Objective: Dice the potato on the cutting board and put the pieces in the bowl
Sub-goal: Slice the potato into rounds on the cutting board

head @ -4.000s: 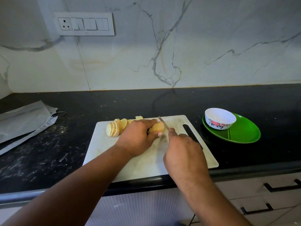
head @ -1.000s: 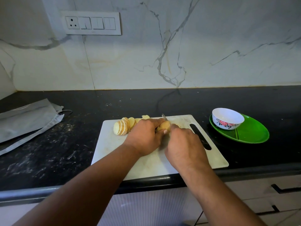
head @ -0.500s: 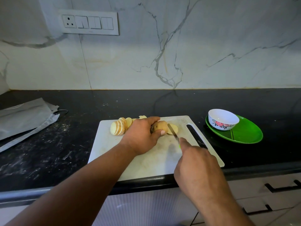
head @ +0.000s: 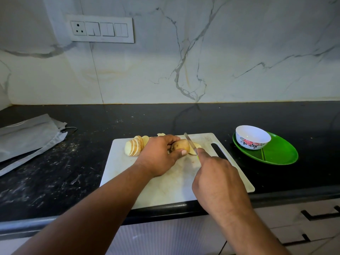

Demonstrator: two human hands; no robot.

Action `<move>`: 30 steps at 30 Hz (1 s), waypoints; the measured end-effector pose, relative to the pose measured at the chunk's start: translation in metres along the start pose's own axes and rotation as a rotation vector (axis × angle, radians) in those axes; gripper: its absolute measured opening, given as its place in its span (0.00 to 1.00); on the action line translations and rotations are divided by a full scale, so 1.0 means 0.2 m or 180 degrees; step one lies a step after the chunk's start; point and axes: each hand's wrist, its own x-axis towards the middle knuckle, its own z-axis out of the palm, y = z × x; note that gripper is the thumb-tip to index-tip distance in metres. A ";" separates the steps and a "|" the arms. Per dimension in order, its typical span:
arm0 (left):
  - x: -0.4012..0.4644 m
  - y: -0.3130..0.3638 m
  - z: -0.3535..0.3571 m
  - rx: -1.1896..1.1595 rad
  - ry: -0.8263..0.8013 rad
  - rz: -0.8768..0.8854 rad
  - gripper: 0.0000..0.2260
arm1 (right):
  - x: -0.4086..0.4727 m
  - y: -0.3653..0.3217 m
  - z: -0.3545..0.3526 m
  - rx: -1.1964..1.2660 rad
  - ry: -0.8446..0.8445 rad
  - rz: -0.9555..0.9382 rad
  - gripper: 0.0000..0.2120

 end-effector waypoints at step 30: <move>-0.01 0.01 -0.02 0.0029 -0.0012 0.0068 0.23 | -0.02 -0.02 0.08 0.0062 -0.0542 0.0035 0.30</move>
